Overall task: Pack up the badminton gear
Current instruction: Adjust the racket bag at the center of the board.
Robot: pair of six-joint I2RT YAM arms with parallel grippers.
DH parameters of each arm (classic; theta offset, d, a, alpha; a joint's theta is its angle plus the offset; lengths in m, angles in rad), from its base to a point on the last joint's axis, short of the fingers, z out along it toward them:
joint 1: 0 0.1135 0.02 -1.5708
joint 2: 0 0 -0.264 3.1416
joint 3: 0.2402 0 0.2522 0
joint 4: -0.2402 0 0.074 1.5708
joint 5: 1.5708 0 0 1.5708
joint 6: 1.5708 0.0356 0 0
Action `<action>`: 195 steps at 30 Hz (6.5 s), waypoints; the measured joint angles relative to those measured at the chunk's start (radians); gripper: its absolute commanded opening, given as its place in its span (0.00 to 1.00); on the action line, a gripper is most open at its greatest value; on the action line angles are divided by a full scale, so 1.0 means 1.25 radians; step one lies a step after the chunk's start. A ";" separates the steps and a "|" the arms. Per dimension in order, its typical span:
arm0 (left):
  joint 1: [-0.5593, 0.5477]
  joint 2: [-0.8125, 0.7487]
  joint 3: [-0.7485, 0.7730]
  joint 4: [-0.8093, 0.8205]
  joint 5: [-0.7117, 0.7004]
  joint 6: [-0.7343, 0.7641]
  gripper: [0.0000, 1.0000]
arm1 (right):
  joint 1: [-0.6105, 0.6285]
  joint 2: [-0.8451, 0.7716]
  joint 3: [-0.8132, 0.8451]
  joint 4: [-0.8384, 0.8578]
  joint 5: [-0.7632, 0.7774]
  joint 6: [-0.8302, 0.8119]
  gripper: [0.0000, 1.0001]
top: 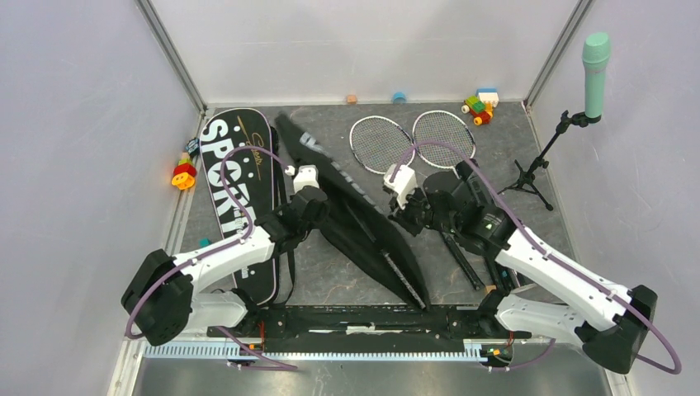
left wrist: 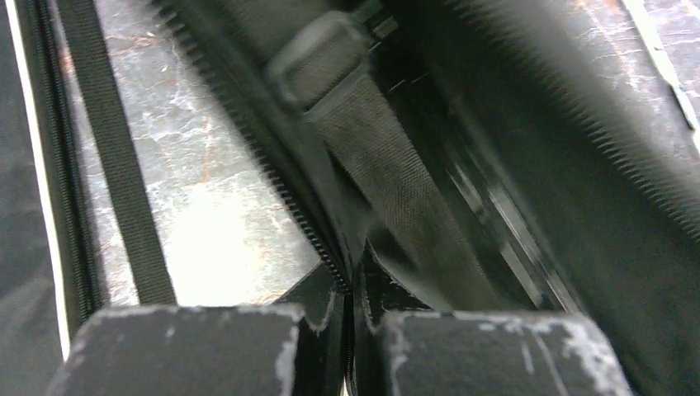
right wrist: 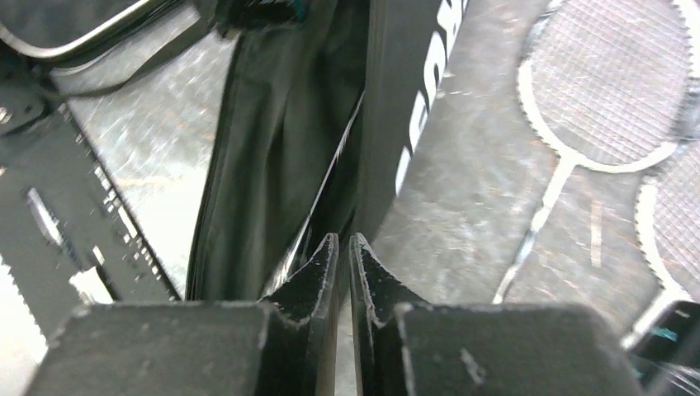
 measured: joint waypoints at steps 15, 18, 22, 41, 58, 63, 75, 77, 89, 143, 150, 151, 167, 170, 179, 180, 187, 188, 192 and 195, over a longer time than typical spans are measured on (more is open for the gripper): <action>0.015 0.009 0.003 -0.040 -0.016 0.001 0.02 | 0.105 -0.070 -0.193 0.059 -0.236 -0.004 0.59; 0.015 0.014 0.018 -0.044 -0.009 0.001 0.02 | 0.156 -0.120 -0.193 0.087 -0.247 -0.013 0.60; 0.015 0.018 0.044 -0.050 0.003 0.002 0.02 | 0.175 -0.130 -0.196 0.120 -0.261 -0.012 0.58; 0.013 0.019 0.078 -0.068 0.029 0.009 0.02 | 0.190 0.026 -0.360 0.064 0.162 0.167 0.09; 0.016 0.109 0.069 0.022 -0.016 0.070 0.02 | 0.158 -0.061 -0.262 0.028 0.095 0.215 0.08; 0.020 0.117 0.063 0.057 -0.027 0.076 0.02 | 0.101 -0.069 -0.261 0.056 0.059 0.250 0.02; 0.044 0.143 0.056 0.110 -0.085 0.087 0.02 | -0.021 -0.093 -0.379 0.374 -0.180 0.449 0.08; 0.045 0.155 0.056 0.112 -0.098 0.094 0.02 | -0.030 -0.093 -0.379 0.413 -0.219 0.482 0.08; 0.054 0.149 0.014 0.136 -0.039 0.101 0.02 | -0.028 -0.118 -0.489 0.577 -0.090 0.374 0.06; 0.008 0.077 0.156 -0.205 0.357 0.189 0.02 | -0.023 0.136 -0.291 0.558 -0.236 -0.076 0.75; 0.008 0.055 0.134 -0.184 0.364 0.189 0.02 | -0.023 0.313 -0.219 0.590 -0.317 -0.043 0.71; 0.008 0.053 0.131 -0.182 0.365 0.189 0.02 | -0.023 0.329 -0.214 0.603 -0.307 -0.039 0.70; 0.008 0.044 0.120 -0.168 0.368 0.188 0.02 | -0.026 0.481 -0.176 0.765 -0.226 -0.020 0.00; 0.006 0.045 0.120 -0.169 0.327 0.187 0.02 | -0.027 0.458 -0.151 0.695 -0.245 0.016 0.00; 0.008 0.087 0.120 -0.126 0.167 0.142 0.02 | -0.062 0.289 -0.048 0.455 -0.405 0.174 0.00; 0.009 0.087 0.120 -0.118 0.161 0.133 0.02 | -0.068 0.283 -0.045 0.447 -0.431 0.199 0.00; 0.009 0.095 0.120 -0.092 0.143 0.085 0.02 | -0.087 0.280 -0.099 0.684 -0.598 0.560 0.01; 0.010 0.097 0.120 -0.090 0.140 0.074 0.02 | -0.088 0.280 -0.114 0.727 -0.615 0.609 0.03; 0.010 0.107 0.120 -0.073 0.128 0.053 0.02 | -0.086 0.272 -0.107 0.676 -0.661 0.582 0.20; 0.025 0.111 0.120 -0.073 0.109 0.034 0.02 | -0.077 0.253 -0.099 0.558 -0.677 0.451 0.29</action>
